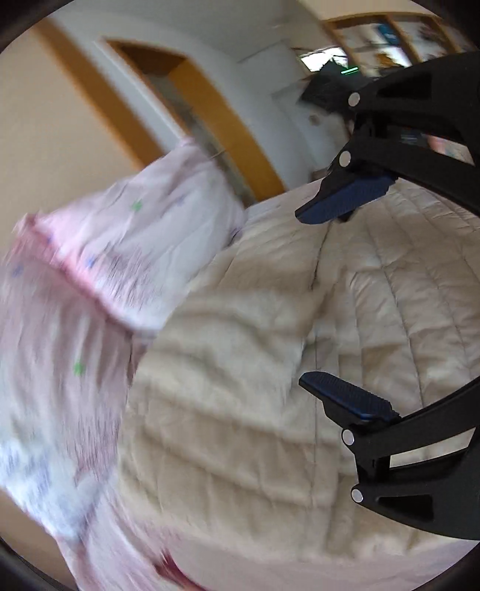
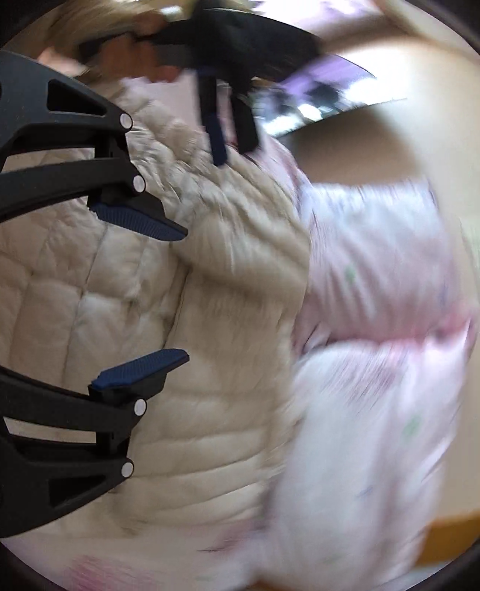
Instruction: Fold large clothes
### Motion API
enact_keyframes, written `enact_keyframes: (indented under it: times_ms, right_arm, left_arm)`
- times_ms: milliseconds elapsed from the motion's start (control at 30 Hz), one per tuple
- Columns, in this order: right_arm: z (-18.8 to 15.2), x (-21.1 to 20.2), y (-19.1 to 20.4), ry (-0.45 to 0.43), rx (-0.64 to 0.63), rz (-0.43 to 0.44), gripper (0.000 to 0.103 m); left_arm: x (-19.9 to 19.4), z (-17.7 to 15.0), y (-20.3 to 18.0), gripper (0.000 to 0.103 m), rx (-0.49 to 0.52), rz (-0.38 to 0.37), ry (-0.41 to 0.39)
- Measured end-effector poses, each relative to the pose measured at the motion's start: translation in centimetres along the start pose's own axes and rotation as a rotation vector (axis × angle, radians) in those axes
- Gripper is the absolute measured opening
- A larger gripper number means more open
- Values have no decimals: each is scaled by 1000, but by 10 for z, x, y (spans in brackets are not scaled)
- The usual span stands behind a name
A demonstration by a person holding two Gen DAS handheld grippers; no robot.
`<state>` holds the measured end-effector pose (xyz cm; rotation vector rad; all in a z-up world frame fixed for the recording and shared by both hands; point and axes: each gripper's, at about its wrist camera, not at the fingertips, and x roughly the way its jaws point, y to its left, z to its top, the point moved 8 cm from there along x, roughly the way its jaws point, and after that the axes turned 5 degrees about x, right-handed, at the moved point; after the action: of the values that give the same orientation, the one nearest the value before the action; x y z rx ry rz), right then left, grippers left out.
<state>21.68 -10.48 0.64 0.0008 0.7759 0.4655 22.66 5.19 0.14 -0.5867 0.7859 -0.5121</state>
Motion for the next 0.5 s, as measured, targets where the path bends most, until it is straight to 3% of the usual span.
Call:
enact_keyframes:
  times_ms: [133, 200, 300, 333, 367, 433, 500]
  right_arm:
    - [3, 18, 62, -5, -236, -5, 55]
    - [4, 38, 89, -6, -356, -47, 54]
    - [5, 69, 99, 9, -428, -132, 52]
    - [5, 79, 97, 18, -425, -163, 42]
    - [8, 91, 89, 35, -391, -211, 24]
    - [10, 99, 73, 59, -302, -217, 6]
    - [18, 89, 52, 32, -138, -187, 4]
  left_arm:
    - [-18, 4, 36, 82, -80, 83, -22]
    - [-25, 3, 54, 82, -111, 121, -19]
    - [-27, -2, 76, 82, -149, 162, 1]
    - [-25, -3, 84, 82, -160, 179, 9]
    - [-24, -5, 89, 82, -169, 191, 17]
    - [-22, -8, 100, 82, -198, 192, 32]
    - [-20, -9, 105, 82, -212, 185, 38]
